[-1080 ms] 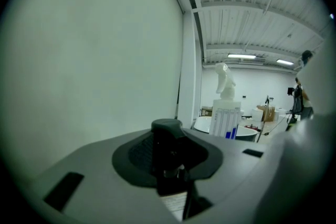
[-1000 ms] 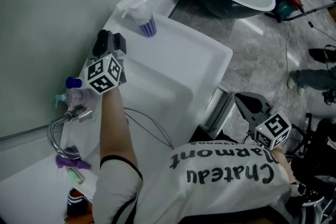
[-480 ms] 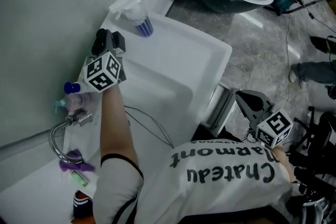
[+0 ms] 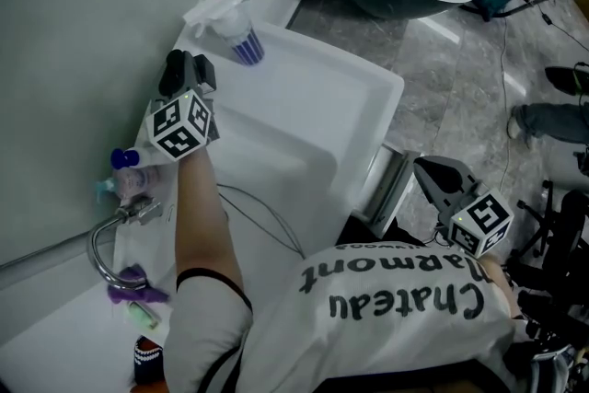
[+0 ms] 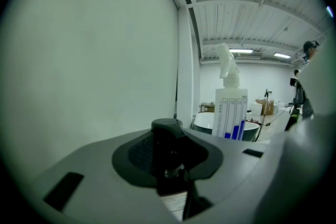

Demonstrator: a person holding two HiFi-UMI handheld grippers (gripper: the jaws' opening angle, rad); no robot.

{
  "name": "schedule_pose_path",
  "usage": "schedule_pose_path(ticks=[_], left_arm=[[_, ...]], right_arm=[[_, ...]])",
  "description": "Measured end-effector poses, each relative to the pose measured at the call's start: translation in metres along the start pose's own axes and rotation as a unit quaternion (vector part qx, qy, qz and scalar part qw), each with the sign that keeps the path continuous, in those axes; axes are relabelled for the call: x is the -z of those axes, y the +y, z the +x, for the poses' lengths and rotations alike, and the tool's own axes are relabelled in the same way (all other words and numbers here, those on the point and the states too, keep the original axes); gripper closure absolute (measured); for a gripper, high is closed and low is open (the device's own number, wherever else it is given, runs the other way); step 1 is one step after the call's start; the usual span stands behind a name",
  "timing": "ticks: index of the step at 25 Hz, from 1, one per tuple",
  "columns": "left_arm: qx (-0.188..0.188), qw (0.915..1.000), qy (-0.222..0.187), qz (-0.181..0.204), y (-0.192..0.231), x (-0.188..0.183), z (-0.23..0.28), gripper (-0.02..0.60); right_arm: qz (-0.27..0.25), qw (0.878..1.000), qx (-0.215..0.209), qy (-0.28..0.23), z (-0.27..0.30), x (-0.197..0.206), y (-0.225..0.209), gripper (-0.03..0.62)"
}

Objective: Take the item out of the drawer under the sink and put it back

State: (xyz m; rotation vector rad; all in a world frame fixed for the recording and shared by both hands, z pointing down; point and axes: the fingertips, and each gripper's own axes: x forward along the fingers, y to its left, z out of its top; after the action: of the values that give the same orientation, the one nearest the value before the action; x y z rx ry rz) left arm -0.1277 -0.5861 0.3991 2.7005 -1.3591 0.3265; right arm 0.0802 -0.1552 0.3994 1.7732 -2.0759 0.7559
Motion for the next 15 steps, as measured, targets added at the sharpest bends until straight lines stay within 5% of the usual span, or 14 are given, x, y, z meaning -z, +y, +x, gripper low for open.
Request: schedule_pose_path(ticks=[15], left_arm=[[-0.011, 0.9998, -0.019, 0.001, -0.002, 0.006, -0.008, 0.477]], right_arm=[[0.048, 0.998, 0.016, -0.028, -0.012, -0.003, -0.012, 0.583]])
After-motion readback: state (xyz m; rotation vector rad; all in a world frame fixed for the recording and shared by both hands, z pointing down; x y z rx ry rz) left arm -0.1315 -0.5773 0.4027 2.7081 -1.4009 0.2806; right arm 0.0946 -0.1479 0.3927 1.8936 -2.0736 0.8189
